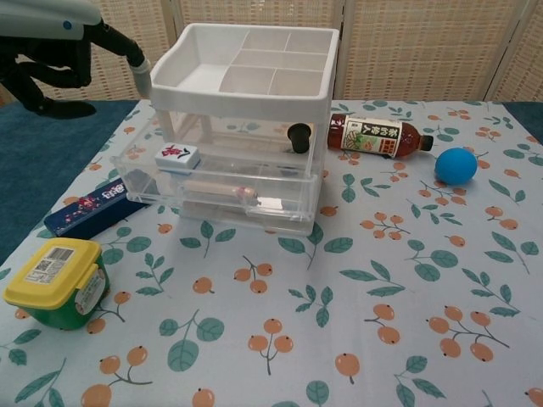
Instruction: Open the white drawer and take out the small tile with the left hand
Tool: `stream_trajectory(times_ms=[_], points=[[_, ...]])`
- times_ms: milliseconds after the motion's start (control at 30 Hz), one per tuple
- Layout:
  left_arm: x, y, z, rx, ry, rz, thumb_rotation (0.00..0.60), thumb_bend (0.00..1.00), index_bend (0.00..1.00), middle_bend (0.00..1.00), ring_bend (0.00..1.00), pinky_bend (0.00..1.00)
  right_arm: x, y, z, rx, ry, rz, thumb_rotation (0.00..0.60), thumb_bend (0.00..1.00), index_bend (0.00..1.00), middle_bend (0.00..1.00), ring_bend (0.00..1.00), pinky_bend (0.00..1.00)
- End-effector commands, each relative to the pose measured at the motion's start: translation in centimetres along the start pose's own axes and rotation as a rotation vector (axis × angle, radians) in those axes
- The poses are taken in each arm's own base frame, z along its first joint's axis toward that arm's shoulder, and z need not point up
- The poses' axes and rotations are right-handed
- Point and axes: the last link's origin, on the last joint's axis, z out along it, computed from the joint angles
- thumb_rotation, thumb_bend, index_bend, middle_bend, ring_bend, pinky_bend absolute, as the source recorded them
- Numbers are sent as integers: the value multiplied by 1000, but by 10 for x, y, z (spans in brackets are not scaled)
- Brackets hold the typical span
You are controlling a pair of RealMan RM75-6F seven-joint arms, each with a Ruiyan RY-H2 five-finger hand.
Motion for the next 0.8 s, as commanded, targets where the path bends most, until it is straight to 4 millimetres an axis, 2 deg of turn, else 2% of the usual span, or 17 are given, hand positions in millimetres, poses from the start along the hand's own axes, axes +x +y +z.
stream_trajectory(times_ms=[33, 433, 800], points=[[-4, 4, 7, -19, 43, -40, 600, 386, 300, 939, 1000, 1000, 1, -1, 0, 2, 1, -1, 600, 198, 0, 44, 0, 0], [-21, 24, 32, -72, 45, -67, 600, 308, 295, 962, 1000, 1000, 1, 1, -3, -12, -1, 0, 600, 197, 0, 44, 0, 0], [-32, 28, 45, -56, 38, -37, 600, 293, 291, 972, 1000, 1000, -1, 2, -2, -16, -4, 4, 600, 198, 0, 44, 0, 0]])
